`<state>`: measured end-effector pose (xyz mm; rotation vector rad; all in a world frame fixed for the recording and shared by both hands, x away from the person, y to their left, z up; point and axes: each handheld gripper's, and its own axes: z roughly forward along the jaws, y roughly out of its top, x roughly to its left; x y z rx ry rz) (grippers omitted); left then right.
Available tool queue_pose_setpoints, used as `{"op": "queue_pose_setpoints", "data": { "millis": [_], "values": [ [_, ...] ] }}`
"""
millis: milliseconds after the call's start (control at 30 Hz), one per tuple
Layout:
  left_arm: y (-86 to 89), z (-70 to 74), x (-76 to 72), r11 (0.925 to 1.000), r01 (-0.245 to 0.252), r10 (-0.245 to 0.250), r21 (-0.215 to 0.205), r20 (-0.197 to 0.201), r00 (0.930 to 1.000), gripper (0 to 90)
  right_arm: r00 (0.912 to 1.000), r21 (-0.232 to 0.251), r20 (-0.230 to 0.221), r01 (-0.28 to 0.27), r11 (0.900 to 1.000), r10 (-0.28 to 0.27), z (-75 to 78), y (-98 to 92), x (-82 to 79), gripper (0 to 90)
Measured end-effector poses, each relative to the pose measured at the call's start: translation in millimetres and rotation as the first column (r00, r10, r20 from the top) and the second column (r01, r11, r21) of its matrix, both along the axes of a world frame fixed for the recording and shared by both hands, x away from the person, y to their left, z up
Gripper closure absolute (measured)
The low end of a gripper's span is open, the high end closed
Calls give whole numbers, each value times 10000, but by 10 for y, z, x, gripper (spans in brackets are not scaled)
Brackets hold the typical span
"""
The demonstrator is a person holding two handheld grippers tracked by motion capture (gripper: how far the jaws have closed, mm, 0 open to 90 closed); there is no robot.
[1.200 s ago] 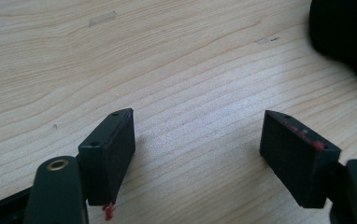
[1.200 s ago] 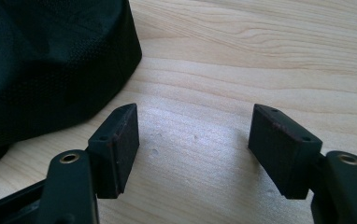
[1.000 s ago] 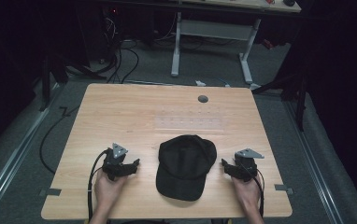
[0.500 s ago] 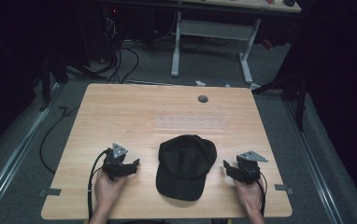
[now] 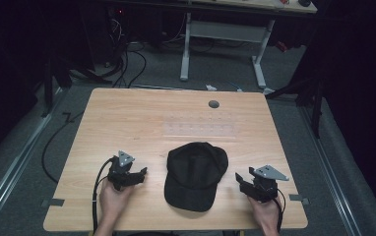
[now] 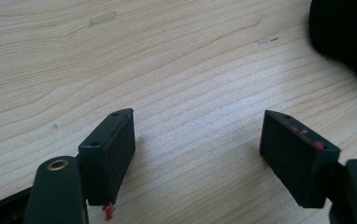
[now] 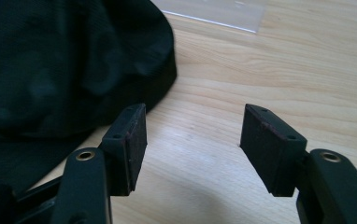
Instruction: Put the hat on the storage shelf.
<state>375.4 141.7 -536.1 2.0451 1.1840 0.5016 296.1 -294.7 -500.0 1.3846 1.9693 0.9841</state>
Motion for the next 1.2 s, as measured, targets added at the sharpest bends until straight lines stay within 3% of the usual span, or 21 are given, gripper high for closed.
{"op": "queue_pose_setpoints", "data": {
  "millis": [233,533,1200],
  "values": [
    [0,0,0,10000,0,0,-1,1,10000,271,9977,373,1,-685,9970,685,80,137,-24,422],
    [2,1,0,10000,10,-10,-15,-20,10000,270,9910,501,-26,-1334,9898,1337,149,305,106,440],
    [4,1,1,10000,12,-12,-30,-25,10000,269,9825,923,-136,-1836,9787,1856,288,525,481,465]
  ]
}}
